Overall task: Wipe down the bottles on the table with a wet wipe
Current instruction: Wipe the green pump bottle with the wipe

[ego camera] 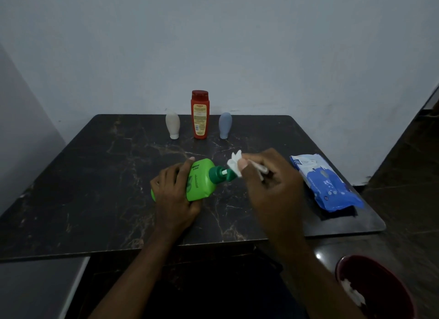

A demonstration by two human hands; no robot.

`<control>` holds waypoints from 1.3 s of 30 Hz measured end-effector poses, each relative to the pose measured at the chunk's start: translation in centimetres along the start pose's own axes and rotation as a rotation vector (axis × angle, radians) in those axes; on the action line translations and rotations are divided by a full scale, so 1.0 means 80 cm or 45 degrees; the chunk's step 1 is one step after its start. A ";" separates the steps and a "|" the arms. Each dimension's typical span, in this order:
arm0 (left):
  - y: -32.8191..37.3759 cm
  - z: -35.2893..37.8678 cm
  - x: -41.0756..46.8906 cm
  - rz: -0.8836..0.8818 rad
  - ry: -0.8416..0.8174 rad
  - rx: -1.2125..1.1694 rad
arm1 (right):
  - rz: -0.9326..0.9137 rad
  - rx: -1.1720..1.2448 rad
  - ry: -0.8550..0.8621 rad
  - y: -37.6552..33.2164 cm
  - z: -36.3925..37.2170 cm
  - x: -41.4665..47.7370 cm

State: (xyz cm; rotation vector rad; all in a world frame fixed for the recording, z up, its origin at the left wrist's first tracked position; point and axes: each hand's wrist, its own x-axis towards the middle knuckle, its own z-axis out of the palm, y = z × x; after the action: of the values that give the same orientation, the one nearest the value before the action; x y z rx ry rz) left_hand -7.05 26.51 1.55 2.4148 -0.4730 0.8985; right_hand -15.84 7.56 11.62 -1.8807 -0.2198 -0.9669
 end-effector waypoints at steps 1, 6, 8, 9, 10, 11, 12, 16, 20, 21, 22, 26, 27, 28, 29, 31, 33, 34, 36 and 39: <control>-0.001 0.001 0.000 -0.001 -0.001 0.002 | -0.083 -0.054 -0.036 -0.005 0.004 -0.010; -0.004 0.004 -0.002 -0.008 -0.008 0.044 | 0.001 -0.067 -0.040 0.008 0.020 -0.009; -0.003 0.003 -0.001 -0.007 0.031 0.002 | 0.154 0.048 0.005 0.017 0.017 0.005; -0.001 0.002 0.001 -0.023 0.069 -0.078 | 0.229 0.103 0.038 0.021 0.014 0.010; 0.004 -0.002 0.005 -0.076 0.120 -0.219 | 0.295 0.147 0.083 0.025 0.011 0.012; 0.010 -0.005 0.010 -0.194 0.176 -0.427 | 0.353 0.183 0.130 0.027 0.008 0.014; 0.018 -0.009 0.018 -0.376 0.239 -0.678 | 0.400 0.214 0.161 0.029 0.006 0.014; 0.032 -0.034 0.053 -1.163 0.291 -1.763 | 0.476 0.307 0.147 0.034 0.003 0.003; 0.034 -0.049 0.051 -1.514 0.109 -2.397 | 0.538 0.322 0.095 0.042 0.004 -0.015; 0.038 -0.050 0.049 -1.554 0.054 -2.461 | 0.550 0.347 0.100 0.042 0.005 -0.020; 0.044 -0.051 0.046 -1.582 0.013 -2.508 | 0.556 0.371 0.107 0.043 0.005 -0.023; 0.061 -0.044 0.036 -1.679 0.038 -2.562 | 0.537 0.435 0.118 0.034 0.008 -0.036; 0.066 -0.041 0.032 -1.698 0.067 -2.553 | 0.533 0.455 0.115 0.031 0.009 -0.038; 0.071 -0.038 0.030 -1.719 0.103 -2.544 | 0.523 0.470 0.105 0.028 0.009 -0.040; 0.075 -0.035 0.027 -1.723 0.141 -2.541 | 0.504 0.470 0.086 0.025 0.010 -0.042; 0.083 -0.030 0.022 -1.730 0.216 -2.532 | 0.429 0.413 0.031 0.019 0.013 -0.047; 0.090 -0.028 0.018 -1.725 0.270 -2.523 | 0.346 0.308 -0.030 0.011 0.015 -0.051; 0.093 -0.029 0.016 -1.715 0.281 -2.518 | 0.311 0.244 -0.047 0.009 0.015 -0.052; 0.097 -0.032 0.012 -1.685 0.282 -2.538 | 0.237 0.085 -0.041 0.010 0.012 -0.050; 0.097 -0.035 0.007 -1.655 0.317 -2.528 | 0.227 -0.017 -0.016 0.013 0.004 -0.045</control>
State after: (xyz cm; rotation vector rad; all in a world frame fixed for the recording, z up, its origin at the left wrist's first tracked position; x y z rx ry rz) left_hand -11.79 21.76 6.40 0.3742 0.3140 -0.1152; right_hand -17.52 8.22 8.33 -1.8838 -0.0518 -0.8378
